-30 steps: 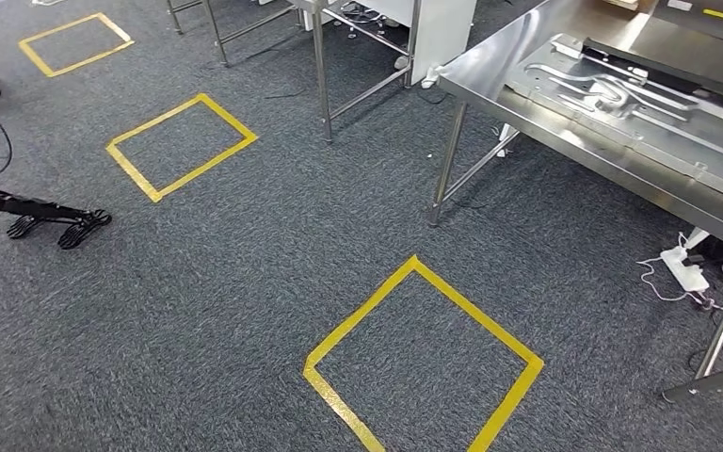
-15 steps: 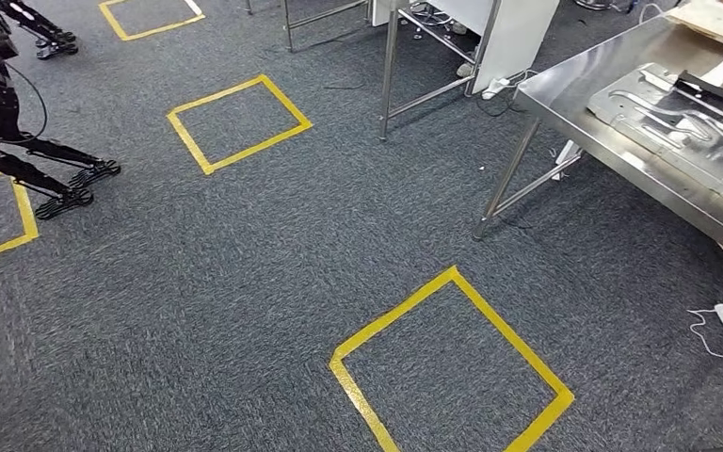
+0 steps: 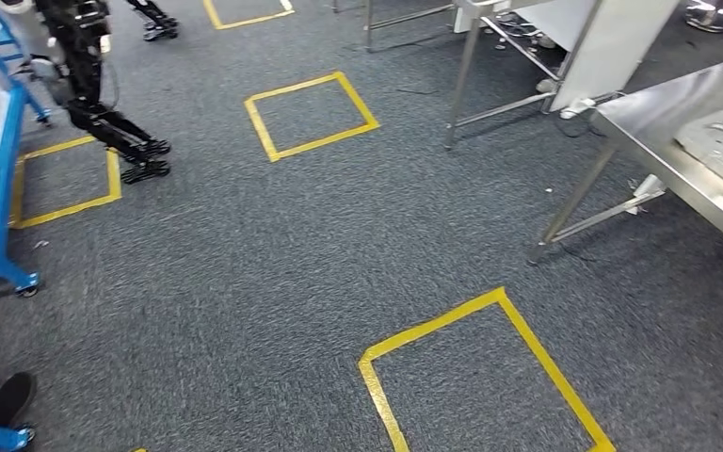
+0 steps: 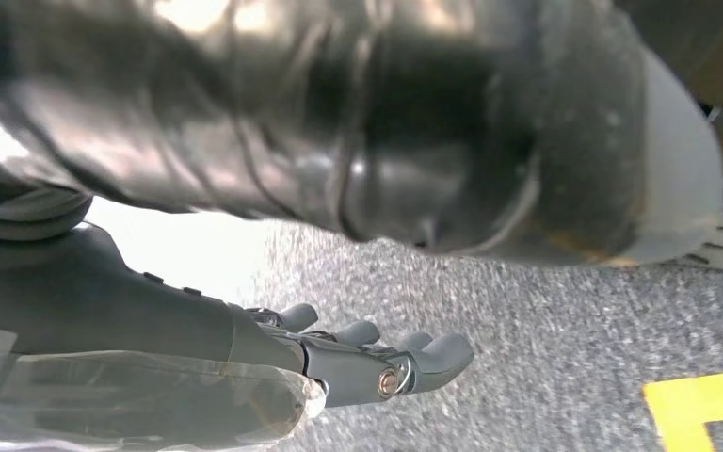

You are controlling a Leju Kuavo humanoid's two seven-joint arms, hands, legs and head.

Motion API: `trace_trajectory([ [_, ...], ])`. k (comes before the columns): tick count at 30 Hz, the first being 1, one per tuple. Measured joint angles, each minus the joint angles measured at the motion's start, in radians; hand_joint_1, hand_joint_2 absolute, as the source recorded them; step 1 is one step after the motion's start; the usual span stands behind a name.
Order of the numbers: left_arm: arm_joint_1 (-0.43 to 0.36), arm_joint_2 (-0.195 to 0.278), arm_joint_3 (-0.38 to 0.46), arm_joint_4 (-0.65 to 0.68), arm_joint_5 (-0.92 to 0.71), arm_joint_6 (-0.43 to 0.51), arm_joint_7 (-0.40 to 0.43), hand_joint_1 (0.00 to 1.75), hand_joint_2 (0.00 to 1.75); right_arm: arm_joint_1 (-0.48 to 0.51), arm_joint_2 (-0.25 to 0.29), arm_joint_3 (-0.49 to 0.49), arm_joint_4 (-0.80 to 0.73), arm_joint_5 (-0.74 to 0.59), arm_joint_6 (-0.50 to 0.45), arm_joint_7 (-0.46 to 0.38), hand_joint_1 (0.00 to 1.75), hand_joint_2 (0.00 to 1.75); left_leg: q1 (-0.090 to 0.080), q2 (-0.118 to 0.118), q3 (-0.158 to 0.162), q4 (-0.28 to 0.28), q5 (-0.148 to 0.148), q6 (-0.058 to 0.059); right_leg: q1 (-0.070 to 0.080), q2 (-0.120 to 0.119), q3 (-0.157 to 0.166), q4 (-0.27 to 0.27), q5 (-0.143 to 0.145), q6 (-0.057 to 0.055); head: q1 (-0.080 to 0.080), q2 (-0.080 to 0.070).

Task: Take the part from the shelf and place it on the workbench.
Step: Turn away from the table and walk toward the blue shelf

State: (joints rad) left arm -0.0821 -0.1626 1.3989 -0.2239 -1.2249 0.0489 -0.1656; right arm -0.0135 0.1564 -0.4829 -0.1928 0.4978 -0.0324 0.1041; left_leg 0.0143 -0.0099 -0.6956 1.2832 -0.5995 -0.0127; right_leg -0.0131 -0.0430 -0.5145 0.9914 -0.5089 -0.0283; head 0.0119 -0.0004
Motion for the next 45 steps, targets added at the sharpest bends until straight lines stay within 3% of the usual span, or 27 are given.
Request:
trace_trajectory([
  [1,0.001,0.000,0.000,0.000,0.000,0.000,0.000,0.00,0.00,-0.001,0.000,0.000,0.000,0.000,0.000,0.000,0.00,0.00,0.003,0.005,0.012,-0.019,0.019,-0.002,0.000,-0.015,0.000,0.002,-0.003,0.002,0.000,0.000],
  [3,0.002,0.000,0.000,0.000,0.000,0.000,0.000,0.00,0.00,-0.003,0.000,0.000,0.000,0.000,-0.001,0.000,0.00,0.00,0.005,0.033,0.085,-0.150,0.079,-0.003,0.000,-0.040,0.004,0.007,-0.010,0.008,0.000,0.000],
  [5,0.000,0.000,0.000,-0.001,0.000,0.001,0.000,0.00,0.00,-0.004,0.001,0.000,0.000,0.000,-0.003,0.001,0.00,0.00,0.001,0.063,0.142,-0.254,0.111,0.006,0.003,-0.059,0.009,0.013,-0.017,0.020,0.000,0.000],
  [6,0.000,0.000,-0.001,-0.001,0.000,0.001,0.000,0.00,0.00,-0.005,0.001,0.000,0.000,0.001,-0.005,0.001,0.00,0.00,-0.002,0.068,0.148,-0.270,0.112,0.011,0.005,-0.067,0.011,0.014,-0.019,0.026,0.001,0.000],
  [8,0.002,0.000,-0.001,-0.001,0.000,0.002,0.000,0.00,0.00,-0.010,0.003,0.000,0.000,0.001,-0.007,0.001,0.00,0.00,-0.004,0.048,0.146,-0.273,0.117,0.024,0.006,-0.081,0.014,0.013,-0.021,0.037,0.001,0.000],
  [9,0.004,0.000,-0.001,-0.001,0.000,0.002,0.000,0.00,0.00,-0.012,0.003,0.000,0.000,0.001,-0.007,0.001,0.00,0.00,-0.003,0.038,0.146,-0.277,0.121,0.030,0.004,-0.073,0.015,0.017,-0.027,0.043,0.001,0.000],
  [11,0.004,0.000,-0.001,-0.002,0.000,0.003,0.000,0.00,0.00,-0.012,0.004,0.000,0.000,0.001,-0.008,0.001,0.00,0.00,0.001,0.020,0.148,-0.287,0.129,0.044,-0.002,-0.024,-0.007,0.073,-0.070,0.050,0.001,0.000],
  [13,0.002,0.000,-0.001,-0.002,-0.001,0.003,0.001,0.00,0.00,-0.007,0.004,0.000,0.000,0.001,-0.007,0.001,0.00,0.00,0.000,0.000,0.144,-0.287,0.133,0.051,-0.004,0.027,-0.067,0.201,-0.140,0.052,0.001,0.000],
  [14,0.002,0.000,-0.001,-0.002,-0.001,0.003,0.001,0.00,0.00,-0.006,0.004,0.000,0.000,0.001,-0.007,0.001,0.00,0.00,-0.002,-0.012,0.142,-0.287,0.133,0.052,-0.004,0.036,-0.098,0.262,-0.161,0.052,0.001,0.000],
  [15,0.002,0.000,-0.001,-0.002,-0.002,0.003,0.001,0.00,0.00,-0.006,0.004,0.000,0.001,0.001,-0.006,0.002,0.00,0.00,-0.004,-0.025,0.141,-0.286,0.133,0.052,-0.003,0.039,-0.115,0.293,-0.163,0.051,0.001,0.000],
  [17,0.003,0.000,-0.004,-0.002,-0.004,0.002,0.002,0.00,0.00,-0.005,0.004,0.000,0.001,0.001,-0.004,0.002,0.00,0.00,-0.005,-0.054,0.143,-0.283,0.133,0.052,-0.003,0.047,-0.097,0.239,-0.105,0.046,0.001,0.000],
  [19,0.003,-0.002,-0.007,-0.002,-0.006,0.001,0.003,0.00,0.00,-0.003,0.004,-0.001,0.001,0.001,-0.004,0.002,0.00,0.00,-0.006,-0.082,0.142,-0.277,0.131,0.047,-0.003,0.090,-0.041,0.103,-0.034,0.038,0.001,0.000],
  [21,0.002,-0.003,-0.010,-0.002,-0.009,0.000,0.003,0.00,0.00,-0.003,0.004,-0.001,0.002,0.002,-0.004,0.003,0.00,0.00,-0.005,-0.104,0.134,-0.272,0.131,0.037,-0.002,0.126,-0.014,0.034,-0.011,0.032,0.001,0.000],
  [23,0.004,-0.003,-0.014,-0.002,-0.012,0.000,0.003,0.00,0.00,-0.007,0.004,-0.002,0.003,0.002,-0.004,0.003,0.00,0.00,-0.002,-0.124,0.127,-0.274,0.136,0.023,-0.001,0.114,-0.012,0.028,-0.011,0.026,0.001,0.000],
  [24,0.006,-0.003,-0.015,-0.002,-0.013,0.000,0.003,0.00,0.00,-0.008,0.004,-0.002,0.003,0.002,-0.004,0.003,0.00,0.00,-0.002,-0.117,0.124,-0.271,0.135,0.018,-0.002,0.101,-0.009,0.022,-0.008,0.021,0.001,0.000],
  [26,0.006,-0.003,-0.018,-0.002,-0.014,0.000,0.003,0.00,0.00,-0.007,0.004,-0.002,0.003,0.002,-0.004,0.002,0.00,0.00,-0.006,-0.066,0.099,-0.222,0.103,0.012,-0.005,0.070,-0.003,0.010,-0.002,0.005,0.000,0.000],
  [28,0.004,-0.004,-0.021,-0.002,-0.014,0.000,0.003,0.00,0.00,-0.003,0.004,-0.002,0.003,0.002,-0.003,0.002,0.00,0.00,-0.005,-0.014,0.040,-0.098,0.037,0.008,0.000,0.037,-0.003,0.007,-0.002,-0.004,-0.001,0.000],
  [30,0.004,-0.004,-0.023,-0.002,-0.015,-0.001,0.004,0.00,0.00,-0.002,0.004,-0.002,0.004,0.003,-0.003,0.002,0.00,0.00,0.000,-0.001,-0.008,0.005,0.002,0.001,0.004,0.004,-0.004,0.007,-0.005,-0.005,-0.001,0.000],
  [31,0.005,-0.005,-0.023,-0.002,-0.016,-0.001,0.004,0.00,0.00,-0.002,0.004,-0.002,0.004,0.003,-0.003,0.002,0.00,0.00,0.002,0.002,-0.006,0.006,0.012,-0.001,0.004,-0.011,-0.004,0.008,-0.006,-0.005,-0.001,0.000],
  [33,0.007,-0.004,-0.024,-0.003,-0.017,-0.001,0.004,0.00,0.00,-0.004,0.004,-0.002,0.004,0.003,-0.003,0.003,0.00,0.00,0.004,0.023,0.060,-0.107,0.074,-0.001,0.005,-0.035,0.001,0.009,-0.010,0.000,-0.001,0.000],
  [35,0.005,-0.003,-0.025,-0.003,-0.020,-0.002,0.005,0.00,0.00,-0.005,0.004,-0.002,0.004,0.003,-0.003,0.003,0.00,0.00,-0.002,0.058,0.131,-0.236,0.114,0.006,0.008,-0.054,0.007,0.013,-0.017,0.010,0.000,0.000],
  [36,0.004,-0.003,-0.026,-0.003,-0.022,-0.002,0.005,0.00,0.00,-0.005,0.004,-0.002,0.004,0.003,-0.003,0.004,0.00,0.00,-0.006,0.068,0.147,-0.268,0.120,0.011,0.010,-0.063,0.009,0.014,-0.020,0.016,0.000,0.000],
  [38,0.006,-0.003,-0.028,-0.003,-0.024,-0.003,0.007,0.00,0.00,-0.010,0.005,-0.003,0.004,0.004,-0.003,0.005,0.00,0.00,-0.010,0.057,0.145,-0.276,0.119,0.020,0.010,-0.078,0.013,0.014,-0.023,0.026,0.000,0.000],
  [39,0.008,-0.003,-0.029,-0.003,-0.025,-0.003,0.008,0.00,0.00,-0.013,0.006,-0.003,0.003,0.004,-0.003,0.005,0.00,0.00,-0.009,0.048,0.146,-0.279,0.121,0.026,0.008,-0.076,0.015,0.017,-0.027,0.032,0.000,0.000],
  [41,0.009,-0.003,-0.031,-0.004,-0.028,-0.003,0.011,0.00,0.00,-0.013,0.006,-0.003,0.003,0.004,-0.003,0.005,0.00,0.00,-0.005,0.030,0.149,-0.288,0.129,0.039,0.003,-0.031,0.000,0.058,-0.060,0.041,0.000,0.000],
  [43,0.007,-0.003,-0.033,-0.004,-0.031,-0.004,0.012,0.00,0.00,-0.009,0.006,-0.003,0.003,0.005,-0.003,0.005,0.00,0.00,-0.005,0.011,0.149,-0.290,0.133,0.049,0.000,0.025,-0.055,0.172,-0.125,0.046,0.000,0.000],
  [45,0.005,-0.003,-0.033,-0.004,-0.032,-0.004,0.012,0.00,0.00,-0.006,0.006,-0.003,0.004,0.005,-0.003,0.005,0.00,0.00,-0.007,-0.013,0.147,-0.289,0.133,0.051,0.000,0.040,-0.114,0.288,-0.163,0.048,0.000,0.000],
])
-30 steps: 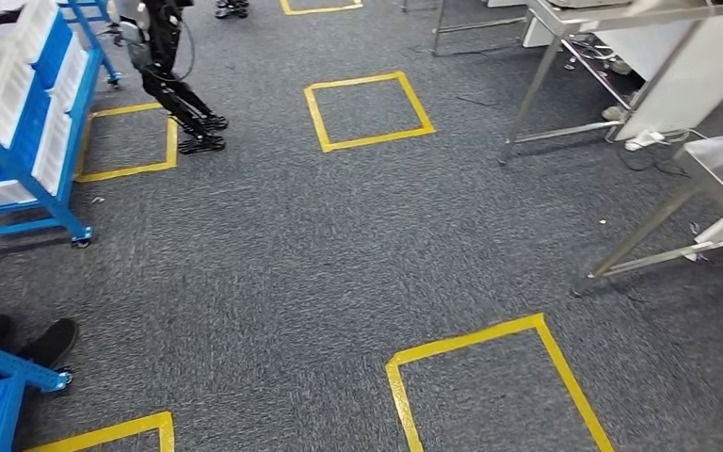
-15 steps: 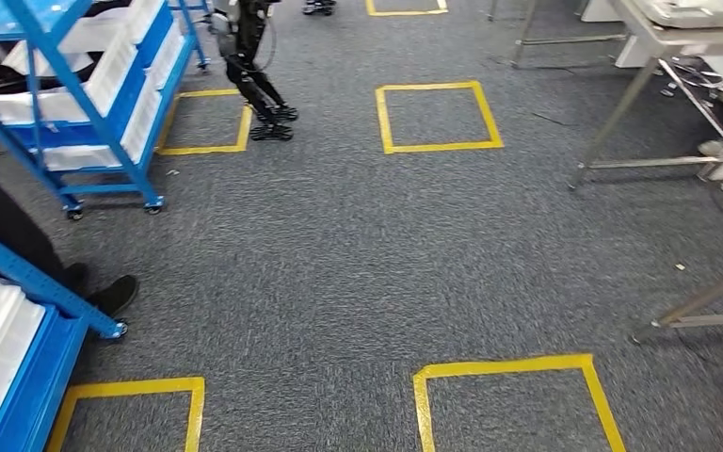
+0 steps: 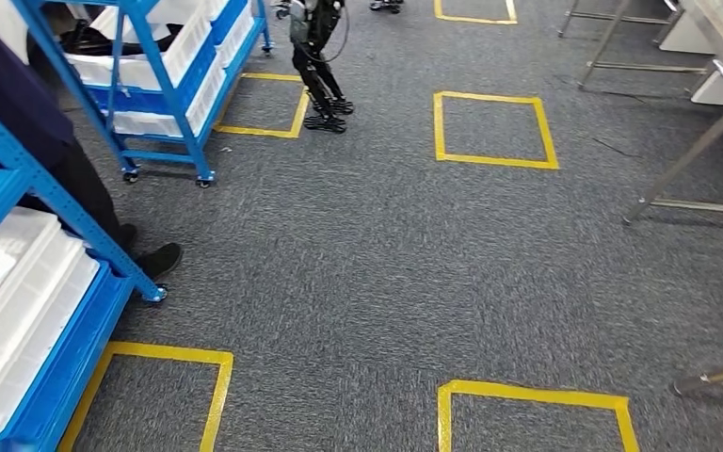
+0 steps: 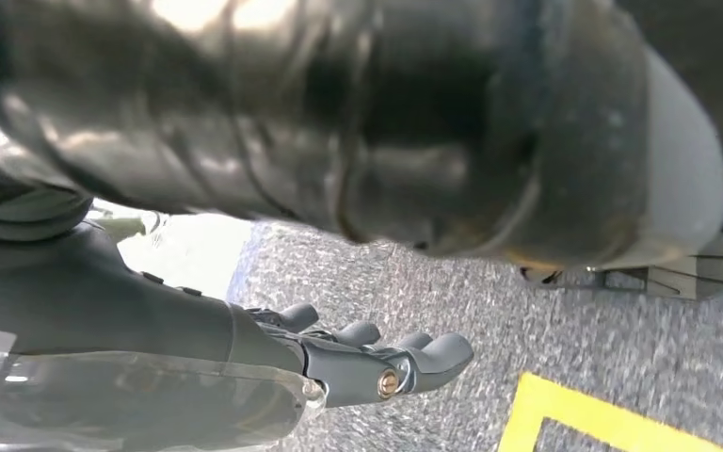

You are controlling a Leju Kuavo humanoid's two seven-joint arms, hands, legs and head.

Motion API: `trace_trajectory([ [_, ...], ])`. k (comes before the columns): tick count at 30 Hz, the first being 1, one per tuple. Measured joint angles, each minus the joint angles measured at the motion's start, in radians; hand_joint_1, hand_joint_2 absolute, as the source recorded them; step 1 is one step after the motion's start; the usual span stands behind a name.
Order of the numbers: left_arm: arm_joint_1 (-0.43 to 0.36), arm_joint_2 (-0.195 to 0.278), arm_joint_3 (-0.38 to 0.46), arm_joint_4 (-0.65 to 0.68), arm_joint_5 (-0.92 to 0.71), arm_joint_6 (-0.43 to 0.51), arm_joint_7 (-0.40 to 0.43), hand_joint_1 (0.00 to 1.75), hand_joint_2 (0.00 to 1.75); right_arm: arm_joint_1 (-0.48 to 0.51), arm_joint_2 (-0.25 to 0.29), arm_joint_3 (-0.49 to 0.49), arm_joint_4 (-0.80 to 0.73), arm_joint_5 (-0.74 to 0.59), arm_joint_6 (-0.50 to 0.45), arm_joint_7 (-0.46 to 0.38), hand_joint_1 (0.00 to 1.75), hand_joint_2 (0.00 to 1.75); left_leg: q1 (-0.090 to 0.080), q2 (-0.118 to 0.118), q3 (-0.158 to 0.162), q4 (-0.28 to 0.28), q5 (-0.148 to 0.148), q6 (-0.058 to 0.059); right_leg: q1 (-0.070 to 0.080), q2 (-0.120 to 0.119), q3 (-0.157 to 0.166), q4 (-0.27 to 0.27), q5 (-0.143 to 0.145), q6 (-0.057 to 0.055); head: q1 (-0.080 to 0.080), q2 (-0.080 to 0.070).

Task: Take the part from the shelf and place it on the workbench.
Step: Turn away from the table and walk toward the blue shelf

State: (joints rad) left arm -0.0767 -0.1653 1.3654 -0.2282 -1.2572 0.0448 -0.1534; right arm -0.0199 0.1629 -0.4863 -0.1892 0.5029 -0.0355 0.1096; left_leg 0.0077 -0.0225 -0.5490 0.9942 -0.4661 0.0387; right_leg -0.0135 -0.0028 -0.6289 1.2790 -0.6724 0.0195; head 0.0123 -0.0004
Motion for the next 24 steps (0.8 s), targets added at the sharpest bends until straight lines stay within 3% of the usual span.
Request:
trace_trajectory([
  [1,0.000,0.000,0.000,0.000,0.000,0.000,0.000,0.00,0.00,0.001,0.000,0.000,0.000,0.000,0.000,0.000,0.00,0.00,0.000,-0.014,0.001,0.001,0.000,0.000,0.000,0.002,-0.010,0.012,0.011,0.000,0.000,0.000],
  [2,0.001,0.000,-0.001,0.000,0.000,0.000,0.000,0.00,0.00,0.001,0.000,0.000,0.000,0.000,0.000,0.001,0.00,0.00,0.000,-0.029,0.002,0.002,-0.001,0.000,-0.001,0.004,-0.002,-0.014,0.042,-0.001,0.000,0.000],
  [4,0.001,0.000,-0.004,0.000,0.000,-0.001,0.000,0.00,0.00,0.003,0.000,0.000,0.000,0.001,0.000,0.001,0.00,0.00,0.000,-0.057,0.004,0.006,-0.003,-0.004,-0.002,0.032,0.049,-0.142,0.122,-0.008,0.000,0.000],
  [5,0.001,0.000,-0.006,0.000,-0.001,-0.001,0.000,0.00,0.00,0.004,0.000,0.000,0.000,0.002,0.000,0.002,0.00,0.00,-0.001,-0.069,0.001,0.011,-0.004,-0.008,-0.003,0.051,0.071,-0.198,0.147,-0.011,0.000,0.000],
  [7,0.001,-0.001,-0.010,0.000,-0.002,-0.003,0.000,0.00,0.00,0.003,0.000,0.000,0.000,0.005,0.000,0.002,0.00,0.00,0.000,-0.089,-0.008,0.016,-0.004,-0.019,-0.001,0.074,0.087,-0.247,0.158,-0.018,0.000,0.000],
  [9,0.004,0.000,-0.013,0.000,-0.006,-0.005,0.000,0.00,0.00,-0.001,0.000,0.000,0.000,0.008,0.002,0.003,0.00,0.00,0.003,-0.103,-0.015,0.016,-0.002,-0.032,-0.001,0.056,0.089,-0.254,0.162,-0.027,0.000,0.000],
  [11,0.005,0.001,-0.014,-0.001,-0.008,-0.007,0.000,0.00,0.00,-0.001,0.000,-0.001,0.000,0.009,0.005,0.004,0.00,0.00,0.001,-0.071,-0.032,0.048,-0.024,-0.040,-0.003,0.030,0.095,-0.266,0.167,-0.041,0.000,0.000],
  [13,0.002,0.002,-0.016,-0.001,-0.009,-0.008,0.000,0.00,0.00,0.002,0.000,-0.001,0.000,0.010,0.008,0.004,0.00,0.00,0.001,-0.016,-0.083,0.157,-0.084,-0.046,-0.002,0.000,0.099,-0.273,0.167,-0.053,-0.001,0.000],
  [15,0.002,0.001,-0.016,-0.001,-0.010,-0.009,0.000,0.00,0.00,0.005,0.000,-0.001,0.000,0.010,0.009,0.004,0.00,0.00,0.006,0.006,-0.141,0.278,-0.130,-0.053,0.001,-0.031,0.099,-0.272,0.165,-0.056,-0.001,0.000],
  [16,0.003,0.001,-0.016,-0.001,-0.011,-0.010,0.000,0.00,0.00,0.005,0.000,-0.001,0.000,0.010,0.009,0.004,0.00,0.00,0.009,0.010,-0.150,0.297,-0.129,-0.056,0.002,-0.044,0.100,-0.272,0.164,-0.055,-0.001,0.000],
  [17,0.004,0.001,-0.016,-0.001,-0.011,-0.010,0.000,0.00,0.00,0.004,0.000,-0.001,0.000,0.011,0.009,0.004,0.00,0.00,0.012,0.016,-0.138,0.277,-0.108,-0.058,0.001,-0.056,0.101,-0.272,0.162,-0.054,-0.001,0.000],
  [20,0.004,0.003,-0.019,-0.001,-0.015,-0.010,0.000,0.00,0.00,0.003,0.000,-0.001,0.000,0.013,0.010,0.004,0.00,0.00,0.014,0.064,-0.036,0.083,-0.024,-0.059,0.003,-0.088,0.108,-0.266,0.152,-0.039,-0.001,0.000],
  [22,0.002,0.003,-0.022,-0.001,-0.019,-0.012,0.000,0.00,0.00,0.002,0.000,-0.001,0.000,0.015,0.010,0.002,0.00,0.00,0.007,0.083,-0.007,0.024,-0.014,-0.049,0.007,-0.105,0.112,-0.262,0.146,-0.027,0.001,0.000],
  [24,0.004,0.005,-0.024,-0.001,-0.021,-0.013,0.000,0.00,0.00,-0.003,0.000,-0.001,0.000,0.017,0.010,0.001,0.00,0.00,0.003,0.064,-0.008,0.020,-0.012,-0.036,0.006,-0.119,0.116,-0.264,0.144,-0.017,0.002,0.000],
])
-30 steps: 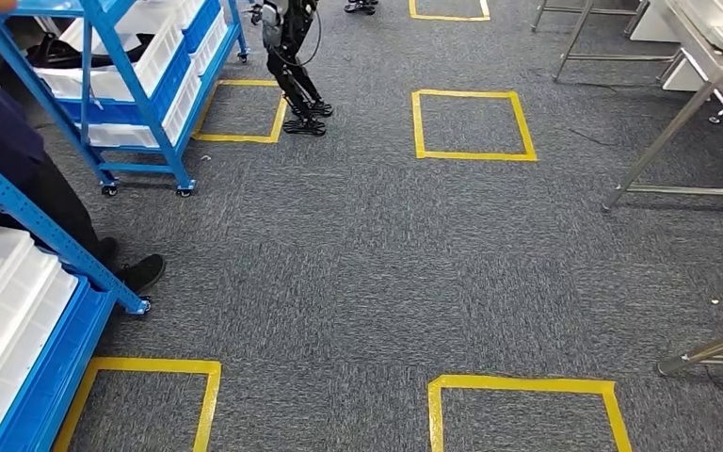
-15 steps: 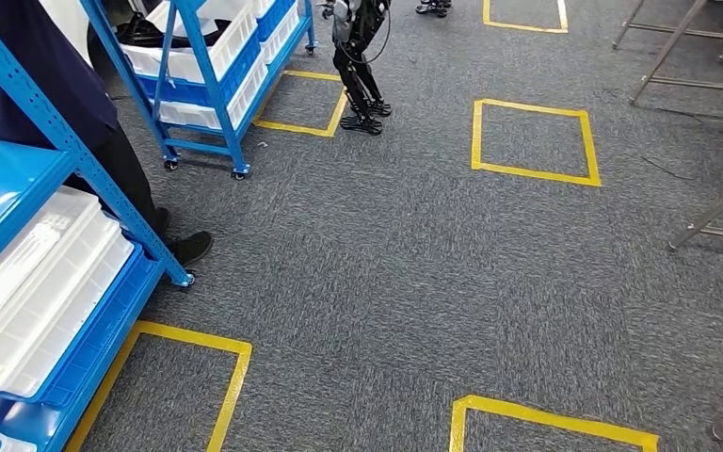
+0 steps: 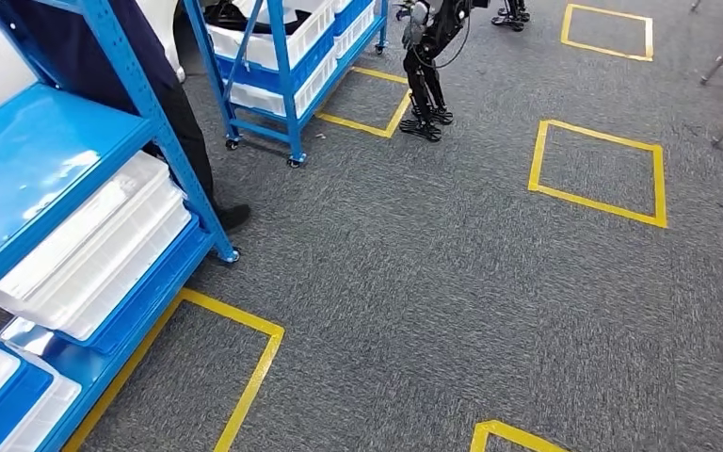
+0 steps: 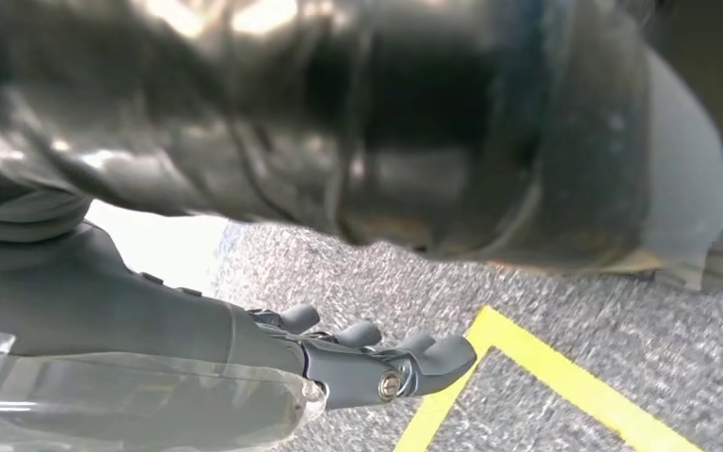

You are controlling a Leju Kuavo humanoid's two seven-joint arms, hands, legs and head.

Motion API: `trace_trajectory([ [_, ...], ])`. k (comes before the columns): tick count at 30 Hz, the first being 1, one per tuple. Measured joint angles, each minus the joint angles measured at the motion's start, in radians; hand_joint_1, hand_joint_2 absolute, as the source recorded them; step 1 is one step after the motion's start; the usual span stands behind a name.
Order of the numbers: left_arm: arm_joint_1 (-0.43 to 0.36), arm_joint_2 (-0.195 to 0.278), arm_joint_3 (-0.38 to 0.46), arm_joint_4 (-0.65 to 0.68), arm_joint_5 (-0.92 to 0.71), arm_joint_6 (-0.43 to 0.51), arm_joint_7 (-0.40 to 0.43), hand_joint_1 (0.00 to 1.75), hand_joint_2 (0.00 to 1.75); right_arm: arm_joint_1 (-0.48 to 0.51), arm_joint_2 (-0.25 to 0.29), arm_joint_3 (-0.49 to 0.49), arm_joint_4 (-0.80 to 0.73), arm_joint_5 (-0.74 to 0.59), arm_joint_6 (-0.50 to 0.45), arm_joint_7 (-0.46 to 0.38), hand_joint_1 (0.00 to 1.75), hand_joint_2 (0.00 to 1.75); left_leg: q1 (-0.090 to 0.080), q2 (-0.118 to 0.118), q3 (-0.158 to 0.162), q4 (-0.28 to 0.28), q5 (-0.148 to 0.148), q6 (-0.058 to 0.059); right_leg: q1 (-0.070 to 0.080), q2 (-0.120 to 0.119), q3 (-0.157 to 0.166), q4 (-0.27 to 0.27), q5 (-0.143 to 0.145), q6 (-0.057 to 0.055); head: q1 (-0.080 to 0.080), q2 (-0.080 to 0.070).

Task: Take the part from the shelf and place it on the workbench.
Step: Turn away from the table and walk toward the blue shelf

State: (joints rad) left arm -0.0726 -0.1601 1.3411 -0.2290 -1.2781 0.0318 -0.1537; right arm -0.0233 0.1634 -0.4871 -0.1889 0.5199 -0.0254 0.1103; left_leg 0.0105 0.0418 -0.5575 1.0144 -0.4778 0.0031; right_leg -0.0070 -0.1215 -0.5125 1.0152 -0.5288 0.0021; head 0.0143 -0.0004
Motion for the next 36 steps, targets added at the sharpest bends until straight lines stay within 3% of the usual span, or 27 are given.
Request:
trace_trajectory([
  [1,0.001,0.001,-0.001,0.000,-0.001,0.000,0.000,0.00,0.00,-0.002,0.000,0.000,0.000,0.001,0.000,-0.001,0.00,0.00,0.000,-0.009,0.001,-0.003,0.003,0.007,-0.003,0.011,0.001,0.006,-0.008,0.005,0.000,0.000],
  [3,0.001,0.002,-0.005,0.000,-0.002,-0.001,-0.001,0.00,0.00,-0.002,0.001,0.000,0.000,0.002,0.001,-0.002,0.00,0.00,0.002,-0.028,0.003,-0.010,0.008,0.020,-0.009,0.061,-0.024,0.067,-0.052,0.013,0.001,0.000],
  [4,0.000,0.002,-0.007,0.000,-0.002,-0.001,-0.001,0.00,0.00,0.000,0.001,0.000,0.000,0.003,0.001,-0.002,0.00,0.00,0.002,-0.038,0.002,-0.010,0.009,0.025,-0.010,0.090,-0.053,0.128,-0.085,0.014,0.001,0.000],
  [6,-0.002,0.003,-0.011,0.000,-0.002,-0.001,-0.001,0.00,0.00,0.003,0.001,0.000,0.000,0.005,0.001,-0.002,0.00,0.00,-0.002,-0.061,0.000,-0.009,0.009,0.031,-0.008,0.114,-0.121,0.257,-0.135,0.012,0.001,0.000],
  [7,-0.002,0.003,-0.013,0.000,-0.002,-0.001,-0.001,0.00,0.00,0.003,0.001,0.000,0.000,0.006,0.001,-0.002,0.00,0.00,-0.004,-0.075,0.001,-0.009,0.009,0.032,-0.007,0.117,-0.139,0.286,-0.132,0.009,0.001,0.000],
  [8,-0.002,0.003,-0.013,0.000,-0.002,-0.001,-0.001,0.00,0.00,0.003,0.001,0.000,0.000,0.006,0.001,-0.002,0.00,0.00,-0.006,-0.089,0.003,-0.009,0.009,0.032,-0.006,0.120,-0.139,0.276,-0.108,0.004,0.001,0.000],
  [9,-0.002,0.002,-0.014,0.000,-0.003,-0.001,-0.001,0.00,0.00,0.004,0.001,0.000,0.000,0.007,0.000,-0.002,0.00,0.00,-0.007,-0.105,0.005,-0.008,0.009,0.032,-0.005,0.126,-0.122,0.229,-0.069,-0.001,0.001,0.000],
  [11,-0.002,0.001,-0.015,0.000,-0.004,-0.002,-0.001,0.00,0.00,0.007,0.000,-0.001,0.000,0.009,-0.002,-0.002,0.00,0.00,-0.008,-0.131,0.007,-0.006,0.007,0.030,-0.002,0.170,-0.069,0.093,0.006,-0.014,0.000,0.000],
  [13,-0.003,-0.001,-0.016,0.000,-0.005,-0.002,-0.001,0.00,0.00,0.007,-0.001,-0.003,0.000,0.011,-0.004,-0.001,0.00,0.00,-0.005,-0.153,0.001,-0.005,0.008,0.022,0.001,0.207,-0.042,0.021,0.031,-0.021,0.000,0.000],
  [15,0.000,-0.001,-0.016,0.000,-0.007,-0.002,-0.001,0.00,0.00,0.003,-0.002,-0.004,0.000,0.013,-0.004,-0.001,0.00,0.00,-0.002,-0.175,-0.005,-0.008,0.011,0.009,0.002,0.196,-0.038,0.011,0.031,-0.024,0.000,0.000],
  [16,0.001,0.000,-0.016,0.000,-0.008,-0.002,-0.001,0.00,0.00,0.001,-0.001,-0.004,0.000,0.014,-0.004,-0.001,0.00,0.00,-0.003,-0.172,-0.007,-0.005,0.009,0.004,0.000,0.183,-0.034,0.003,0.033,-0.028,0.000,0.000],
  [18,0.001,0.002,-0.016,0.000,-0.009,-0.002,-0.001,0.00,0.00,0.003,-0.001,-0.004,0.000,0.014,-0.003,-0.001,0.00,0.00,-0.007,-0.127,-0.032,0.047,-0.026,-0.004,-0.005,0.151,-0.025,-0.013,0.038,-0.038,-0.001,0.000],
  [20,-0.002,0.002,-0.017,0.000,-0.010,-0.002,-0.001,0.00,0.00,0.007,0.000,-0.004,0.000,0.015,-0.001,-0.001,0.00,0.00,-0.005,-0.071,-0.092,0.172,-0.091,-0.011,-0.003,0.117,-0.021,-0.017,0.037,-0.045,-0.002,0.000],
  [22,-0.002,0.002,-0.017,0.000,-0.010,-0.003,-0.001,0.00,0.00,0.008,0.000,-0.004,0.000,0.015,0.000,-0.001,0.00,0.00,0.000,-0.054,-0.140,0.270,-0.121,-0.019,-0.001,0.085,-0.020,-0.016,0.033,-0.045,-0.002,0.000],
  [23,-0.001,0.002,-0.017,0.000,-0.010,-0.003,-0.001,0.00,0.00,0.007,0.000,-0.004,0.000,0.015,0.000,-0.001,0.00,0.00,0.003,-0.049,-0.137,0.266,-0.108,-0.022,-0.002,0.071,-0.018,-0.015,0.031,-0.044,-0.002,0.000],
  [24,0.001,0.002,-0.017,0.000,-0.010,-0.003,-0.001,0.00,0.00,0.006,0.000,-0.004,0.000,0.015,0.000,-0.001,0.00,0.00,0.005,-0.042,-0.113,0.222,-0.078,-0.024,-0.002,0.058,-0.016,-0.014,0.028,-0.041,-0.002,0.000],
  [25,0.001,0.003,-0.017,0.000,-0.011,-0.003,-0.001,0.00,0.00,0.005,0.000,-0.004,0.000,0.015,0.000,-0.001,0.00,0.00,0.006,-0.026,-0.072,0.147,-0.041,-0.024,-0.003,0.046,-0.012,-0.013,0.024,-0.038,-0.002,0.000],
  [27,-0.001,0.004,-0.017,0.000,-0.011,-0.003,-0.001,0.00,0.00,0.005,0.000,-0.004,0.000,0.015,0.000,-0.001,0.00,0.00,0.001,0.010,-0.004,0.022,0.002,-0.017,0.000,0.025,-0.004,-0.010,0.016,-0.028,-0.002,0.000],
  [28,-0.001,0.004,-0.017,0.000,-0.011,-0.003,-0.001,0.00,0.00,0.004,0.000,-0.004,0.000,0.015,0.000,-0.001,0.00,0.00,-0.002,0.020,0.010,-0.007,0.007,-0.012,0.002,0.016,-0.001,-0.009,0.013,-0.022,-0.002,0.000],
  [30,0.001,0.004,-0.017,0.000,-0.011,-0.003,-0.001,0.00,0.00,-0.002,0.000,-0.005,0.000,0.015,0.000,-0.001,0.00,0.00,-0.006,0.008,0.009,-0.015,0.006,-0.002,0.004,0.000,0.006,-0.010,0.009,-0.012,-0.001,0.000],
  [31,0.002,0.005,-0.017,0.000,-0.011,-0.003,-0.001,0.00,0.00,-0.005,0.001,-0.005,0.000,0.015,0.000,-0.001,0.00,0.00,-0.004,-0.002,0.011,-0.019,0.008,0.005,0.001,0.000,0.009,-0.007,0.005,-0.006,-0.001,0.000],
  [33,0.002,0.005,-0.017,0.000,-0.011,-0.003,-0.001,0.00,0.00,-0.005,0.001,-0.005,0.000,0.015,0.000,-0.001,0.00,0.00,0.000,-0.022,0.015,-0.027,0.015,0.019,-0.004,0.040,-0.005,0.036,-0.030,0.004,-0.001,0.000],
  [35,-0.001,0.004,-0.017,0.000,-0.011,-0.003,-0.001,0.00,0.00,-0.001,0.001,-0.005,0.000,0.015,0.000,-0.001,0.00,0.00,0.002,-0.043,0.015,-0.030,0.019,0.028,-0.007,0.098,-0.064,0.160,-0.099,0.008,-0.001,0.000],
  [36,-0.001,0.004,-0.017,0.000,-0.011,-0.003,-0.001,0.00,0.00,0.000,0.001,-0.005,0.000,0.015,0.000,-0.001,0.00,0.00,0.001,-0.055,0.013,-0.029,0.020,0.029,-0.008,0.112,-0.099,0.228,-0.126,0.010,-0.001,0.000],
])
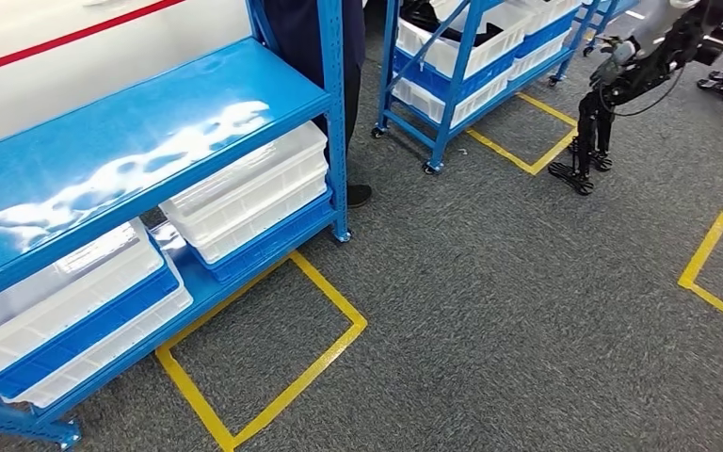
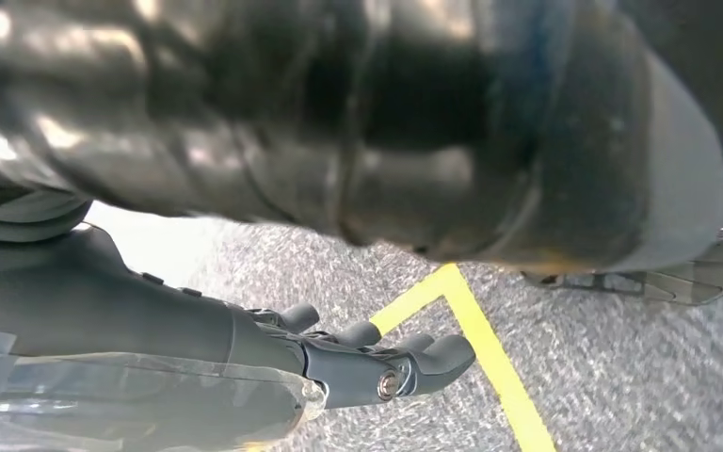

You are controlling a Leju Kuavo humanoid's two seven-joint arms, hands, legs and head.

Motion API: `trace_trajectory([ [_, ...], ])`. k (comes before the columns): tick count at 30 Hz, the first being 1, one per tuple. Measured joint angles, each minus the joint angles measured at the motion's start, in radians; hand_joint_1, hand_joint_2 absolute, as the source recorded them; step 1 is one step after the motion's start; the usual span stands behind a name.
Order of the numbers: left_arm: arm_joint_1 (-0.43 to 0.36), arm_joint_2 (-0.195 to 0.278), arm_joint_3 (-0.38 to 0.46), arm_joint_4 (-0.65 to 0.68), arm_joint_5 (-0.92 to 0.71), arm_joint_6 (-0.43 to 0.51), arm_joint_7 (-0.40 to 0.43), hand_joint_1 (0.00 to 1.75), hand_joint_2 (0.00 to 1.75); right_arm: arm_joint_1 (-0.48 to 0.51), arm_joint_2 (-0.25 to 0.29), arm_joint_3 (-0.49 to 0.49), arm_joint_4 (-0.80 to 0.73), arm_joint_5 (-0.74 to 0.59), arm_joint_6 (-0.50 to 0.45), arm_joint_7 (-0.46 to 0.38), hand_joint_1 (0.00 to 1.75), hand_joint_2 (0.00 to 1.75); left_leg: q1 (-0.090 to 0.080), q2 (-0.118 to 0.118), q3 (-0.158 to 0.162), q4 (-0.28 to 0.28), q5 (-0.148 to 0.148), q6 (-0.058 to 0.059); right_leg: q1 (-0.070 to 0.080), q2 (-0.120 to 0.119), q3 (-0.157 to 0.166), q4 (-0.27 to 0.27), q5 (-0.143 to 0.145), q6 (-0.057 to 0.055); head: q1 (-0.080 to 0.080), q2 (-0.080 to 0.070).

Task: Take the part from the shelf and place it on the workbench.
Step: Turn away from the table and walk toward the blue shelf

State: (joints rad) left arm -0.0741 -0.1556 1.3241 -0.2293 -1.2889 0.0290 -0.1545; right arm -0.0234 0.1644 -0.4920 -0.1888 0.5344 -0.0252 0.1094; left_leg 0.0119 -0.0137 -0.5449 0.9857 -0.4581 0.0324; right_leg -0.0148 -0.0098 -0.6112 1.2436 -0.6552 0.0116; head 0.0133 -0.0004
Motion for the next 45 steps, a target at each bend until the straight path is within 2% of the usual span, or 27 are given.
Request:
trace_trajectory([
  [1,0.000,0.000,0.000,0.000,0.000,0.000,0.000,0.00,0.00,0.000,0.000,0.000,0.000,0.000,0.000,0.000,0.00,0.00,0.000,-0.013,-0.001,0.001,0.000,0.001,0.000,0.006,-0.026,0.048,-0.010,0.001,0.000,0.000],
  [2,0.000,0.000,0.000,0.000,0.000,0.000,0.000,0.00,0.00,0.001,0.000,0.000,0.000,0.000,0.000,0.000,0.00,0.00,-0.001,-0.028,0.000,0.003,0.000,0.000,-0.001,0.008,-0.035,0.058,0.002,0.001,0.000,0.000],
  [4,0.000,0.000,0.000,0.000,0.000,-0.001,0.000,0.00,0.00,0.002,0.000,0.000,0.000,0.000,0.000,0.000,0.00,0.00,0.000,-0.058,0.003,0.007,-0.003,-0.003,-0.004,0.021,0.000,-0.037,0.079,-0.002,0.000,0.000],
  [6,-0.001,-0.001,0.000,0.000,0.000,-0.001,0.000,0.00,0.00,0.004,0.000,0.000,0.000,0.000,0.000,0.000,0.00,0.00,-0.001,-0.086,0.000,0.015,-0.007,-0.011,-0.007,0.068,0.050,-0.165,0.140,-0.005,0.000,0.000],
  [8,0.000,-0.002,0.000,0.000,0.000,-0.001,0.001,0.00,0.00,0.004,0.000,-0.001,0.001,0.001,0.000,0.000,0.00,0.00,-0.002,-0.107,-0.008,0.020,-0.008,-0.023,-0.006,0.091,0.065,-0.209,0.149,-0.009,0.000,0.000],
  [10,0.003,0.000,0.000,0.000,-0.001,-0.001,0.002,0.00,0.00,0.001,0.000,-0.001,0.001,0.002,0.000,0.000,0.00,0.00,0.001,-0.119,-0.015,0.020,-0.007,-0.036,-0.005,0.067,0.067,-0.214,0.153,-0.018,0.000,0.000],
  [12,0.005,0.002,0.000,0.000,-0.002,-0.001,0.003,0.00,0.00,0.000,0.001,-0.001,0.000,0.003,0.001,0.002,0.00,0.00,0.000,-0.078,-0.032,0.053,-0.031,-0.047,-0.006,0.040,0.071,-0.223,0.157,-0.032,-0.002,0.000],
  [14,0.002,0.003,0.000,0.000,-0.004,-0.002,0.004,0.00,0.00,0.003,0.003,-0.002,0.001,0.003,0.002,0.005,0.00,0.00,-0.001,-0.017,-0.083,0.163,-0.094,-0.054,-0.004,0.009,0.071,-0.226,0.157,-0.042,-0.004,0.000],
  [16,0.001,0.003,0.000,0.000,-0.006,-0.005,0.004,0.00,0.00,0.006,0.005,-0.003,0.001,0.004,0.000,0.006,0.00,0.00,0.001,0.003,-0.142,0.287,-0.144,-0.060,0.001,-0.024,0.070,-0.223,0.154,-0.047,-0.004,0.000],
  [17,0.002,0.004,0.000,0.000,-0.008,-0.006,0.004,0.00,0.00,0.006,0.005,-0.003,0.001,0.004,0.000,0.006,0.00,0.00,0.001,0.006,-0.150,0.308,-0.144,-0.061,0.002,-0.040,0.070,-0.222,0.152,-0.048,-0.004,0.000],
  [19,0.005,0.006,-0.001,-0.001,-0.009,-0.008,0.004,0.00,0.00,0.005,0.005,-0.004,0.001,0.005,-0.001,0.006,0.00,0.00,0.001,0.018,-0.103,0.226,-0.089,-0.058,0.003,-0.066,0.075,-0.220,0.147,-0.047,-0.004,0.000],
  [21,0.005,0.009,-0.001,-0.001,-0.010,-0.008,0.004,0.00,0.00,0.004,0.006,-0.005,0.000,0.007,-0.002,0.006,0.00,0.00,-0.006,0.066,-0.027,0.083,-0.035,-0.046,0.006,-0.088,0.083,-0.220,0.141,-0.041,-0.004,0.000],
  [23,0.003,0.011,-0.002,-0.001,-0.011,-0.008,0.004,0.00,0.00,0.003,0.007,-0.008,0.000,0.009,-0.001,0.005,0.00,0.00,-0.014,0.094,0.002,0.020,-0.022,-0.032,0.009,-0.107,0.090,-0.220,0.137,-0.031,-0.004,0.000],
  [25,0.004,0.011,-0.004,-0.001,-0.012,-0.008,0.004,0.00,0.00,-0.002,0.009,-0.012,0.000,0.012,-0.001,0.005,0.00,0.00,-0.014,0.071,0.003,0.014,-0.018,-0.022,0.010,-0.126,0.097,-0.224,0.134,-0.021,-0.004,0.000],
  [26,0.005,0.011,-0.004,-0.001,-0.012,-0.007,0.004,0.00,0.00,-0.004,0.010,-0.014,0.000,0.013,-0.001,0.004,0.00,0.00,-0.011,0.059,0.006,0.008,-0.013,-0.017,0.009,-0.118,0.100,-0.221,0.128,-0.015,-0.004,0.000],
  [28,0.006,0.011,-0.006,-0.001,-0.013,-0.007,0.004,0.00,0.00,-0.002,0.010,-0.016,0.000,0.014,-0.001,0.003,0.00,0.00,-0.003,0.035,0.013,-0.005,-0.002,-0.005,0.006,-0.063,0.080,-0.165,0.085,-0.006,-0.003,0.000],
  [29,0.005,0.011,-0.007,-0.001,-0.014,-0.007,0.004,0.00,0.00,0.000,0.010,-0.017,0.000,0.015,-0.001,0.002,0.00,0.00,-0.002,0.025,0.011,-0.006,0.001,-0.003,0.003,-0.028,0.053,-0.105,0.050,-0.003,-0.002,0.000],
  [31,0.004,0.012,-0.009,-0.001,-0.015,-0.007,0.003,0.00,0.00,0.003,0.010,-0.019,0.000,0.015,-0.001,0.002,0.00,0.00,-0.001,-0.002,0.007,-0.004,0.002,0.000,0.000,0.003,-0.011,0.022,-0.003,-0.001,-0.002,0.000],
  [32,0.004,0.012,-0.009,-0.001,-0.016,-0.007,0.003,0.00,0.00,0.003,0.010,-0.019,0.000,0.015,-0.001,0.002,0.00,0.00,-0.001,-0.017,0.006,-0.002,0.002,-0.001,-0.001,0.006,-0.028,0.051,-0.002,0.000,-0.002,0.000],
  [33,0.005,0.012,-0.009,-0.001,-0.017,-0.007,0.003,0.00,0.00,0.003,0.010,-0.019,0.000,0.016,-0.001,0.002,0.00,0.00,0.000,-0.032,0.006,0.001,0.001,-0.002,-0.002,0.008,-0.026,0.040,0.021,0.001,-0.002,0.000],
  [34,0.005,0.012,-0.010,-0.001,-0.019,-0.008,0.002,0.00,0.00,0.003,0.010,-0.020,0.000,0.016,-0.001,0.001,0.00,0.00,0.000,-0.048,0.006,0.005,-0.001,-0.005,-0.004,0.013,-0.007,-0.009,0.060,0.001,-0.002,0.000],
  [36,0.006,0.012,-0.013,-0.001,-0.021,-0.009,0.002,0.00,0.00,0.006,0.010,-0.022,0.000,0.017,-0.003,-0.001,0.00,0.00,0.001,-0.078,0.002,0.017,-0.007,-0.015,-0.010,0.056,0.045,-0.138,0.126,0.000,-0.002,0.000],
  [38,0.006,0.012,-0.016,-0.001,-0.022,-0.009,0.001,0.00,0.00,0.007,0.010,-0.024,0.001,0.017,-0.005,-0.002,0.00,0.00,0.001,-0.100,-0.009,0.027,-0.010,-0.028,-0.012,0.087,0.066,-0.196,0.144,-0.007,-0.002,0.000],
  [40,0.009,0.013,-0.017,-0.001,-0.023,-0.009,0.000,0.00,0.00,0.003,0.010,-0.026,0.001,0.018,-0.006,-0.003,0.00,0.00,0.003,-0.116,-0.017,0.027,-0.007,-0.040,-0.009,0.070,0.064,-0.197,0.145,-0.018,-0.002,0.000],
  [42,0.012,0.014,-0.018,-0.001,-0.024,-0.009,-0.001,0.00,0.00,0.002,0.010,-0.027,0.001,0.019,-0.007,-0.003,0.00,0.00,0.003,-0.081,-0.029,0.050,-0.023,-0.050,-0.009,0.044,0.067,-0.204,0.148,-0.033,-0.003,0.000],
  [44,0.010,0.014,-0.019,-0.001,-0.025,-0.010,-0.002,0.00,0.00,0.005,0.011,-0.028,0.001,0.020,-0.007,-0.004,0.00,0.00,0.001,-0.019,-0.072,0.144,-0.079,-0.057,-0.006,0.015,0.068,-0.207,0.149,-0.044,-0.005,0.000],
  [45,0.008,0.014,-0.020,-0.001,-0.025,-0.010,-0.003,0.00,0.00,0.007,0.012,-0.029,0.001,0.020,-0.007,-0.004,0.00,0.00,0.001,-0.002,-0.105,0.214,-0.113,-0.059,-0.003,-0.001,0.067,-0.207,0.148,-0.047,-0.005,0.000],
])
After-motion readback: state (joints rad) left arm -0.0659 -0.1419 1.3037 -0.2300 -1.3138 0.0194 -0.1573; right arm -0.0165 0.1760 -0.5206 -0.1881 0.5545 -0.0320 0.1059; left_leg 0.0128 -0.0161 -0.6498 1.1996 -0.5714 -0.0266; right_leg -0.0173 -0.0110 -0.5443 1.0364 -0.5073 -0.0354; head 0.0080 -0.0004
